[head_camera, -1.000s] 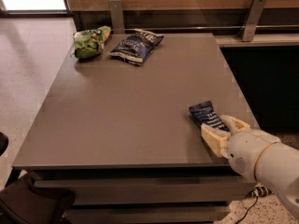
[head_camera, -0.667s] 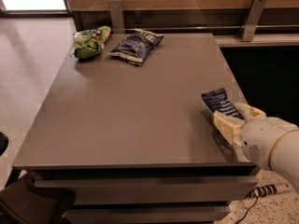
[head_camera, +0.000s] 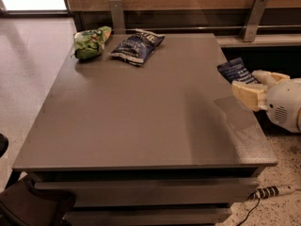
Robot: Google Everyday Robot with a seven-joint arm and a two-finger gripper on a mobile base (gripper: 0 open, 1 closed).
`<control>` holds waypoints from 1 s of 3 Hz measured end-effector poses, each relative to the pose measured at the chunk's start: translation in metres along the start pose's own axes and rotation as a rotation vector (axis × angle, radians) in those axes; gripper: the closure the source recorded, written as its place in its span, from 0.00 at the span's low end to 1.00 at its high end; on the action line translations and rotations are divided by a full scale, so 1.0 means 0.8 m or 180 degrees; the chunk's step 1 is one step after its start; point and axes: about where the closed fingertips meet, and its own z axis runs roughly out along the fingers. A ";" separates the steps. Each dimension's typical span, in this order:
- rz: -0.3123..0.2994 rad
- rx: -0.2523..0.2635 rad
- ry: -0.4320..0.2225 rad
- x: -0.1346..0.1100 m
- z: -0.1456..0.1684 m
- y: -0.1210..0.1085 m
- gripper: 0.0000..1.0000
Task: Move rxbar blueberry near blue chip bag
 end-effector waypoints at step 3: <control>-0.0732 -0.0392 0.0421 -0.111 0.122 -0.018 1.00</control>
Offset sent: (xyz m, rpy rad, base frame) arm 0.1436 0.0535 0.0508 -0.3078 0.1044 0.3011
